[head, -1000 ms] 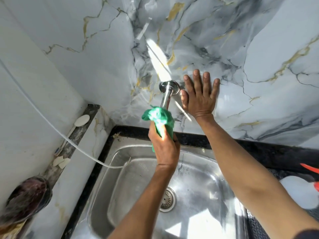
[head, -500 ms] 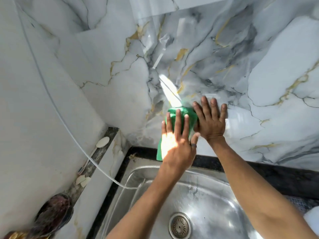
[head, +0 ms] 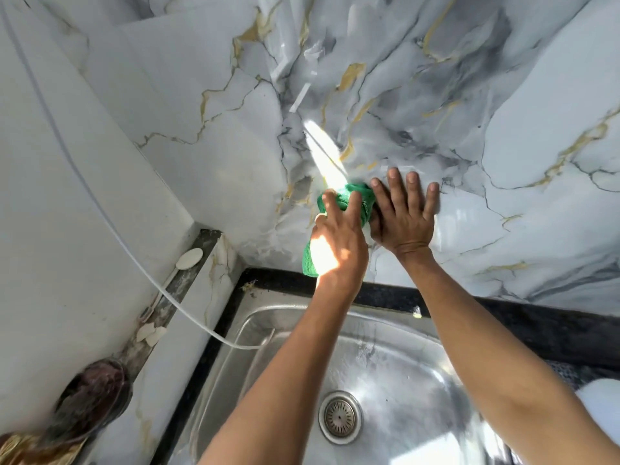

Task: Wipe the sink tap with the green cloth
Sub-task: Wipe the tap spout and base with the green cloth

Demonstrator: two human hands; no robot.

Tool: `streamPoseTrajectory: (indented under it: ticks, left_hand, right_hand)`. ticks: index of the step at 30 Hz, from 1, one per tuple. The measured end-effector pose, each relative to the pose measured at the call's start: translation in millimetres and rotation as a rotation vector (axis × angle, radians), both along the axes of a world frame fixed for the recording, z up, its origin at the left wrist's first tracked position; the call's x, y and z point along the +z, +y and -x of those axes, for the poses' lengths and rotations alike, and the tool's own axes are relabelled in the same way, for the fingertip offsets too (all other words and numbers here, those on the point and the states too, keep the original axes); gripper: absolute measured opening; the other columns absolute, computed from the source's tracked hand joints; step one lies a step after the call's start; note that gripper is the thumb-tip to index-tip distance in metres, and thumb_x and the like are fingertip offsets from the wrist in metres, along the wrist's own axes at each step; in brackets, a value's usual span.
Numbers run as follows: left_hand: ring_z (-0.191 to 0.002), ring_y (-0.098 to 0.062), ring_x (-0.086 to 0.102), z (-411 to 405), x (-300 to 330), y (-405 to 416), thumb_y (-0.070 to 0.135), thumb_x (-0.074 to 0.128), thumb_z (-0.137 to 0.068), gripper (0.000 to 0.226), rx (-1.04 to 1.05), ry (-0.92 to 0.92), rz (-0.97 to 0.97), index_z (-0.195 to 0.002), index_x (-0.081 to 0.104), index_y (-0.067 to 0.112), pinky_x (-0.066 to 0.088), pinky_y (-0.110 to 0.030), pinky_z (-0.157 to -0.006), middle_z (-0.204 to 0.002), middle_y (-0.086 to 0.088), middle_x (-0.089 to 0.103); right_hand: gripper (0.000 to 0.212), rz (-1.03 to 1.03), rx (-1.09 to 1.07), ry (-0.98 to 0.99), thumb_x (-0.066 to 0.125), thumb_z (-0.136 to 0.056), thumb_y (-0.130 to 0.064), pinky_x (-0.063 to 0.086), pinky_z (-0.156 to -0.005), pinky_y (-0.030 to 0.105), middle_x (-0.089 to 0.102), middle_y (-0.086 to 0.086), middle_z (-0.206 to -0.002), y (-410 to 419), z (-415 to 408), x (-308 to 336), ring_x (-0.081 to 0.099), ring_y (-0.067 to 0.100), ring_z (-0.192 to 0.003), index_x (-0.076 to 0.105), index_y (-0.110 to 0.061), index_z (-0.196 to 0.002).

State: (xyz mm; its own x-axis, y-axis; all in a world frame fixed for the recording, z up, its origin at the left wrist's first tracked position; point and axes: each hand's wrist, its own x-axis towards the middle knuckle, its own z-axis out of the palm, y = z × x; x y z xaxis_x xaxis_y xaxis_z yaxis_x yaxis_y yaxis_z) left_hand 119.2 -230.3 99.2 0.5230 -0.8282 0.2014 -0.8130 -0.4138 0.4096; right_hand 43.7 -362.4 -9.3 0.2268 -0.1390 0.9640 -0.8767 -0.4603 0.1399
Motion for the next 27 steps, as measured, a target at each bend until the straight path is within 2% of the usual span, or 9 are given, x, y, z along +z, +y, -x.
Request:
streamPoseTrajectory:
  ticks: [3, 6, 12, 14, 18, 22, 24, 26, 27]
  left_hand:
    - [-0.109, -0.043, 0.057, -1, -19, 18, -0.004, 0.025, -0.091, 0.057, -0.058, -0.063, 0.159, -0.133, 0.058, 0.015, 0.057, -0.051, -0.083, -0.153, -0.022, 0.037]
    - [-0.101, -0.04, 0.061, -3, -50, 46, 0.003, 0.033, -0.084, 0.057, -0.083, -0.179, 0.31, -0.129, 0.064, 0.021, 0.063, -0.044, -0.067, -0.149, -0.021, 0.046]
    - [-0.131, -0.046, 0.047, -6, -122, 66, 0.002, 0.059, -0.087, 0.028, -0.095, -0.281, 0.549, -0.106, 0.076, 0.014, 0.05, -0.046, -0.11, -0.144, -0.018, 0.049]
    - [-0.139, -0.047, 0.038, -5, -142, 90, -0.001, 0.059, -0.089, 0.027, -0.17, -0.289, 0.553, -0.105, 0.077, 0.01, 0.049, -0.055, -0.112, -0.142, -0.013, 0.041]
    - [-0.149, -0.047, 0.031, -3, -124, 129, -0.016, 0.058, -0.076, 0.052, -0.308, -0.098, 0.405, -0.117, 0.072, 0.013, 0.037, -0.054, -0.122, -0.146, -0.017, 0.042]
    - [-0.143, -0.022, 0.038, -6, -78, 172, -0.011, 0.057, -0.067, 0.064, -0.477, 0.409, 0.321, -0.126, 0.063, 0.015, 0.033, -0.032, -0.124, -0.148, -0.011, 0.039]
    - [-0.122, -0.014, 0.055, -7, -53, 193, -0.009, 0.063, -0.074, 0.06, -0.481, 0.835, 0.215, -0.128, 0.063, 0.017, 0.048, -0.026, -0.107, -0.143, -0.012, 0.049]
    - [-0.104, -0.019, 0.067, -6, -35, 206, -0.005, 0.068, -0.083, 0.056, -0.444, 1.351, 0.02, -0.133, 0.062, 0.019, 0.06, -0.028, -0.089, -0.138, -0.013, 0.06]
    - [-0.107, -0.024, 0.068, -4, -29, 211, 0.0, 0.068, -0.086, 0.056, -0.478, 1.574, -0.109, -0.139, 0.06, 0.017, 0.061, -0.034, -0.093, -0.136, -0.014, 0.063]
  right_hand:
    - [0.063, -0.011, 0.002, 0.002, 0.028, -0.105, -0.045, 0.0, -0.132, 0.055, 0.004, 0.002, -0.177, 2, 0, 0, -0.001, 0.027, -0.164, 0.025, -0.025, -0.165]
    - [0.062, -0.023, -0.004, -0.003, 0.033, -0.105, -0.045, -0.002, -0.133, 0.055, 0.003, 0.002, -0.177, 1, 0, 1, -0.001, 0.026, -0.164, 0.027, -0.026, -0.164]
    - [0.067, -0.186, -0.033, 0.053, 0.037, -0.108, -0.044, -0.015, -0.13, 0.052, -0.019, -0.004, -0.174, 11, 3, 6, -0.02, 0.021, -0.162, 0.007, -0.027, -0.165]
    - [0.068, -0.289, -0.029, 0.092, 0.039, -0.11, -0.044, -0.016, -0.13, 0.051, -0.023, -0.006, -0.173, 23, 7, 11, -0.023, 0.019, -0.161, 0.003, -0.029, -0.165]
    - [0.076, -0.545, -0.007, 0.191, 0.05, -0.103, -0.037, 0.009, -0.132, 0.06, 0.003, 0.003, -0.177, 60, 22, 33, 0.005, 0.031, -0.163, 0.012, -0.026, -0.168]
    - [0.059, -1.066, 0.539, -0.083, 0.061, -0.098, -0.045, 0.03, -0.125, 0.057, 0.041, 0.006, -0.165, 118, 44, 77, 0.033, 0.026, -0.155, 0.052, -0.019, -0.15]
    - [0.063, -1.452, 0.885, -0.328, 0.057, -0.09, -0.067, 0.033, -0.124, 0.052, 0.053, -0.002, -0.155, 155, 64, 101, 0.046, 0.015, -0.145, 0.061, -0.029, -0.14]
    - [0.076, -1.753, 1.034, -0.372, 0.059, -0.077, -0.087, 0.025, -0.125, 0.044, 0.049, -0.007, -0.159, 182, 85, 115, 0.039, 0.012, -0.15, 0.063, -0.041, -0.137]
    - [0.087, -1.882, 1.09, -0.346, 0.063, -0.069, -0.092, 0.024, -0.124, 0.044, 0.046, -0.007, -0.162, 191, 97, 117, 0.034, 0.013, -0.154, 0.061, -0.04, -0.139]
